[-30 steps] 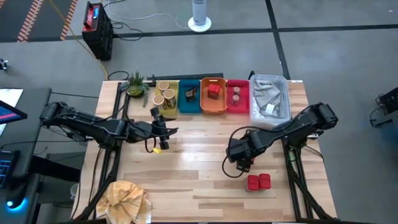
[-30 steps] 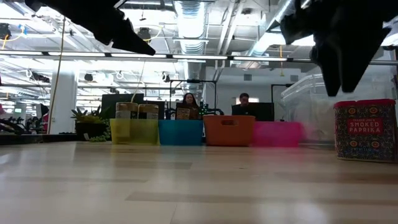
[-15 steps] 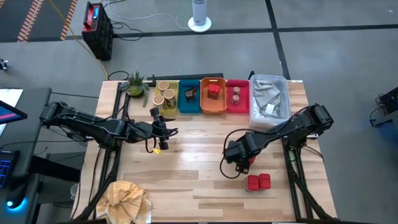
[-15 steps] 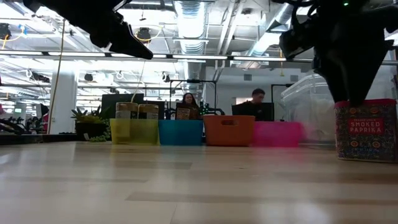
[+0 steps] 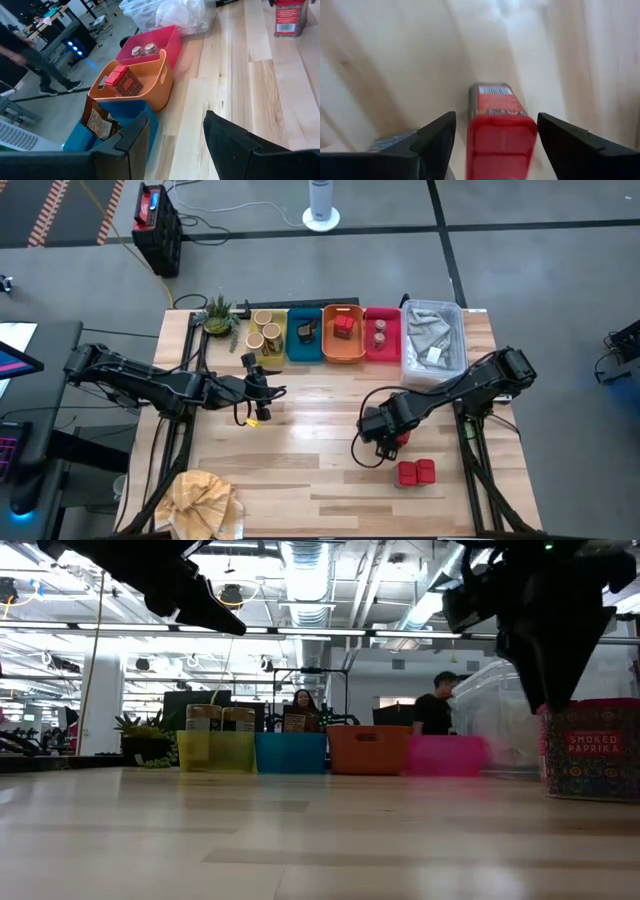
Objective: Sort spices by type
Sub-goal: Put the top red spice can into the orange bin
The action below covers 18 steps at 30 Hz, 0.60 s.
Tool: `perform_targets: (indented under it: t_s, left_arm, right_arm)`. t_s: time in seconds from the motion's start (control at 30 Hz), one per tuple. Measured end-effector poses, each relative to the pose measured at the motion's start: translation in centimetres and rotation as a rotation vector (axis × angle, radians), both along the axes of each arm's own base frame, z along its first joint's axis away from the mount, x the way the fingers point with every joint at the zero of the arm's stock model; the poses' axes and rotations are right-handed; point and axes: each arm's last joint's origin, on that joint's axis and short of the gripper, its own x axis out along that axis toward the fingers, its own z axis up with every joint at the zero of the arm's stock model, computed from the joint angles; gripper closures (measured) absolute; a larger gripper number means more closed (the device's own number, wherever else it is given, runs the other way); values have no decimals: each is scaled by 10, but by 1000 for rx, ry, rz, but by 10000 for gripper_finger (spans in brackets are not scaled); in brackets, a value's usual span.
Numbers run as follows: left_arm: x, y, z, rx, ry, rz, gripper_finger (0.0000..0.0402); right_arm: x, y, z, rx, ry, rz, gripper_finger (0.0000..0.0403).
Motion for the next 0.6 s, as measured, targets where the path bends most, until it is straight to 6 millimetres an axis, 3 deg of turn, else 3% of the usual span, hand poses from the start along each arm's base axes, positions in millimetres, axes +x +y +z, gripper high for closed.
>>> perform_targets:
  t_s: [0.17, 0.4, 0.6]
  left_arm:
    - [0, 0, 0, 0, 0, 0, 228]
    - [0, 0, 0, 0, 0, 0, 228]
    - [0, 0, 0, -1, 1, 0, 228]
  right_arm:
    - [1, 10, 1, 27, -34, 110, 62]
    - [-2, 7, 11, 3, 23, 87, 20]
    - [-9, 13, 1, -18, 45, 162, 7]
